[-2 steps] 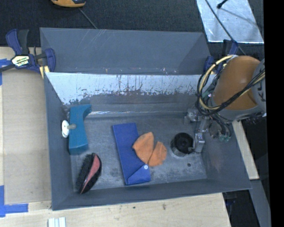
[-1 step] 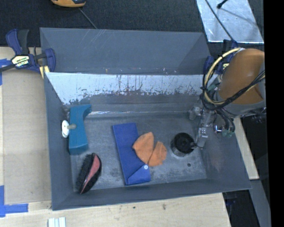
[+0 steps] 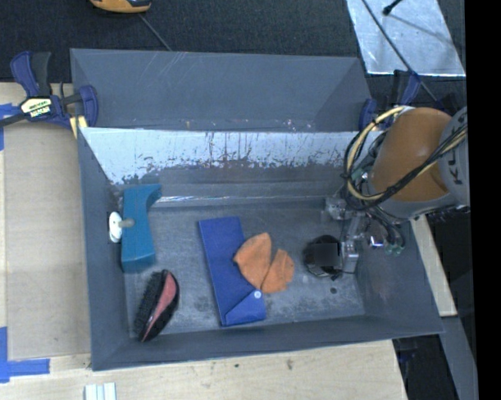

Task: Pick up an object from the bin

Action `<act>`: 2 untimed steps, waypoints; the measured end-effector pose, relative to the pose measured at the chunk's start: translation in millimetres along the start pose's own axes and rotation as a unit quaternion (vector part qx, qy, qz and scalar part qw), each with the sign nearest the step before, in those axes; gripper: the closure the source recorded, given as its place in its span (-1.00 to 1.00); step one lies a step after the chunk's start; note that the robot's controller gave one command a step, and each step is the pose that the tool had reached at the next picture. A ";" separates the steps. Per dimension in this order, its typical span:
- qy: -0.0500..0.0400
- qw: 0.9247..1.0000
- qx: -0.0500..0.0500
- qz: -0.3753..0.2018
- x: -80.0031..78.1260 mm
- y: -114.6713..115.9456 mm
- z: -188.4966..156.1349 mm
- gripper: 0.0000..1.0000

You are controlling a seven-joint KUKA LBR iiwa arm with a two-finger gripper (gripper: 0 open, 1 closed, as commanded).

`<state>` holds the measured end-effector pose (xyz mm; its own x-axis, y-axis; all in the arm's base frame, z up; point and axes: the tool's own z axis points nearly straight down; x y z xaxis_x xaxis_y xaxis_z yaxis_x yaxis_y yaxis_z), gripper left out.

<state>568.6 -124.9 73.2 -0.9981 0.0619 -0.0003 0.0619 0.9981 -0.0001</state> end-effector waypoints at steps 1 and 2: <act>-0.003 1.000 0.000 0.023 0.2 -1.4 0.1 1.00; -0.003 1.000 0.001 0.023 0.2 -1.4 0.1 1.00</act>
Offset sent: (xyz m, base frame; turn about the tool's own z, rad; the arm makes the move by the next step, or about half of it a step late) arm 0.0000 0.0000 0.0000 0.0000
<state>568.3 -126.3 73.1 -0.9942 0.1069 -0.0073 0.1069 0.9943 -0.0010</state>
